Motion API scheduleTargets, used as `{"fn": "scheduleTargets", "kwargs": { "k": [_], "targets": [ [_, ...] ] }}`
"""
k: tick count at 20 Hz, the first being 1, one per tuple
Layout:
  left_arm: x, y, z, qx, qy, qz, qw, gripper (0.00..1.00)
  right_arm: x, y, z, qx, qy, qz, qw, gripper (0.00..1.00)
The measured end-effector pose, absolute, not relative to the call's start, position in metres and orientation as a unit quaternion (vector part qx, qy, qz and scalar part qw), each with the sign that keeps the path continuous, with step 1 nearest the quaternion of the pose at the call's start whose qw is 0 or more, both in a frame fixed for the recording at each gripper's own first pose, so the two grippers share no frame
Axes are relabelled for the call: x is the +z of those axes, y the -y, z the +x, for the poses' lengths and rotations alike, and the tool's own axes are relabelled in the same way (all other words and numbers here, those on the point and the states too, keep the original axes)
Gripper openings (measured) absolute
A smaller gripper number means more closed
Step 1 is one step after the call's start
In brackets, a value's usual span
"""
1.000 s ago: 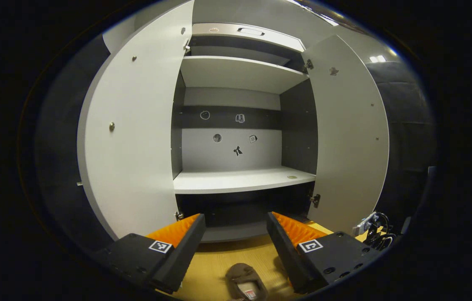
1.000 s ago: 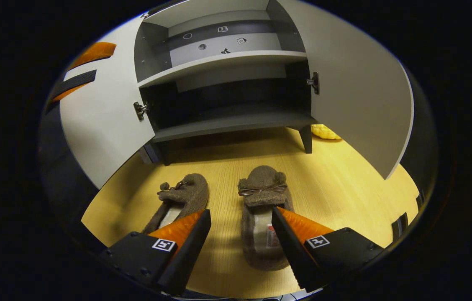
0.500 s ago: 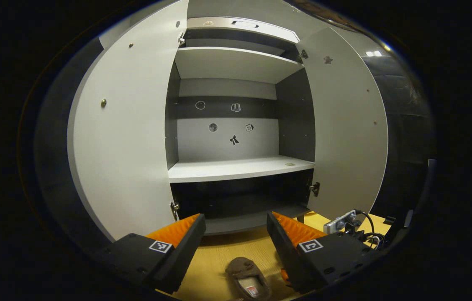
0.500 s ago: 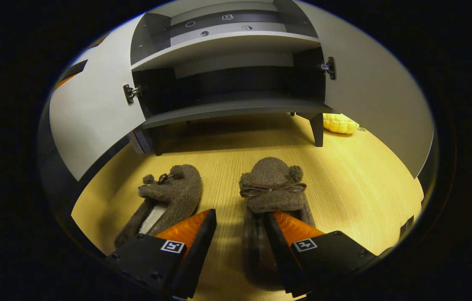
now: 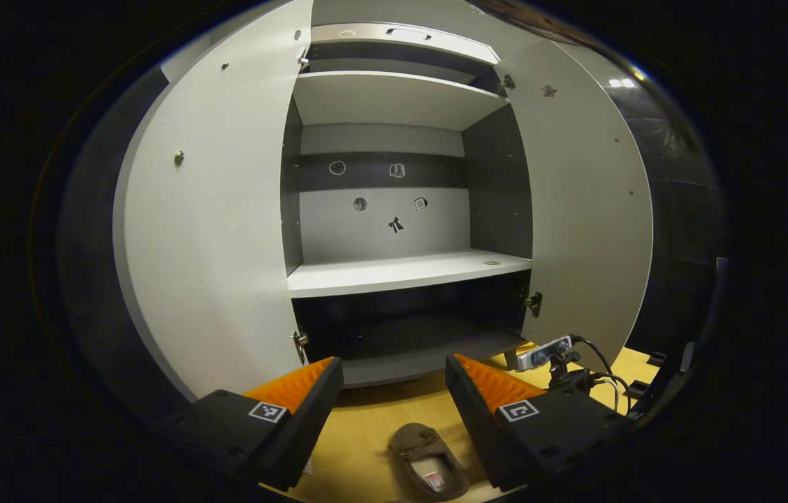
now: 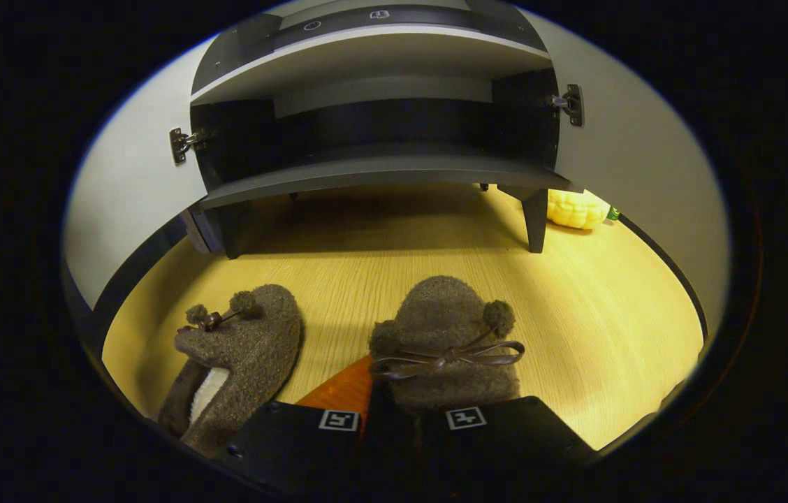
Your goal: Grab one shoe with the right hand and put it into the shoe cabinet, grab the other shoe with the left hand and put it into the shoe cabinet; then close the right door with the right hand and the left door with the left hand.
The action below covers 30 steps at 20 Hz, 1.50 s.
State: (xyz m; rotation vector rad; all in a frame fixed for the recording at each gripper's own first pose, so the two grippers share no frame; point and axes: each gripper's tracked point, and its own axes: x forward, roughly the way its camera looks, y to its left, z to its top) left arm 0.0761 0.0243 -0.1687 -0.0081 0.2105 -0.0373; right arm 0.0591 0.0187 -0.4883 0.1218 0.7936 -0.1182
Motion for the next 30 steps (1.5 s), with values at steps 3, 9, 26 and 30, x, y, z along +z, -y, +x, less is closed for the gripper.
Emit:
{"fn": "scheduleTargets", "kwargs": {
  "k": [3,9,26,30],
  "targets": [
    [-0.172,-0.024,0.078,-0.02,-0.111,-0.013,0.994,0.94,-0.491,-0.025,0.055,-0.038,-0.397,0.051,0.916,0.11],
    [-0.157,-0.029,0.07,-0.013,-0.11,-0.006,0.994,0.94,-0.442,-0.032,0.055,0.011,-0.379,0.051,0.924,0.16],
    [-0.116,0.013,0.013,-0.065,-0.098,-0.027,0.993,0.94,-0.124,0.005,0.221,0.012,-0.157,-0.005,0.988,0.16],
    [-0.114,0.015,0.013,-0.06,-0.098,-0.045,0.992,0.94,-0.108,0.02,0.286,-0.005,-0.157,-0.009,0.988,0.16]
  ]
}}
